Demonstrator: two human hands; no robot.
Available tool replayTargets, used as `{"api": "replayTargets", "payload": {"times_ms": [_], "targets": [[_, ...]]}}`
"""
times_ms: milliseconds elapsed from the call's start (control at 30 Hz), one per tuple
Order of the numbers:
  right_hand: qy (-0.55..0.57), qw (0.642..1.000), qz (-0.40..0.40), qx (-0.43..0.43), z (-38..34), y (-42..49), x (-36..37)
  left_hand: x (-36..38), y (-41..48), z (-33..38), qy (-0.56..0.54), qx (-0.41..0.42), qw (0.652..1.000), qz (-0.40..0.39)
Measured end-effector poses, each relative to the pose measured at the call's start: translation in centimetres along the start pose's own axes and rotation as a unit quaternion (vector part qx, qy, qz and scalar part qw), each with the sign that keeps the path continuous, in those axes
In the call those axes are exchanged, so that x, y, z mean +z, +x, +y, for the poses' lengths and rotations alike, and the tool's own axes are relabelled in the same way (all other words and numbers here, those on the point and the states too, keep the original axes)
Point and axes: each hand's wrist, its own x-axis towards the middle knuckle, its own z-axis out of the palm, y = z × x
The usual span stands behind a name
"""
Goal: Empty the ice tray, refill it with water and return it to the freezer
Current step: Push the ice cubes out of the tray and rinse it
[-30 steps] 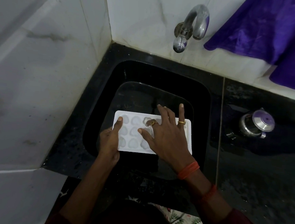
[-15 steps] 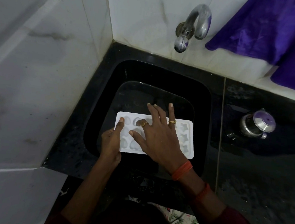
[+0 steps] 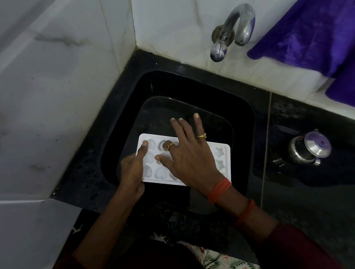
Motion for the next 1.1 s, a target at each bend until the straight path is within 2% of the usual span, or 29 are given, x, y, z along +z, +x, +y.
{"api": "replayTargets", "payload": {"times_ms": [400,1100], "targets": [[0.003,0.999,0.036,-0.004,-0.14,0.46,0.21,-0.22,0.31,0.05,0.008,0.004,1.0,0.0],[0.04,0.999,0.019,0.013,-0.76,0.07,0.84,-0.14,0.73,-0.14,0.041,0.001,0.999,0.005]]}}
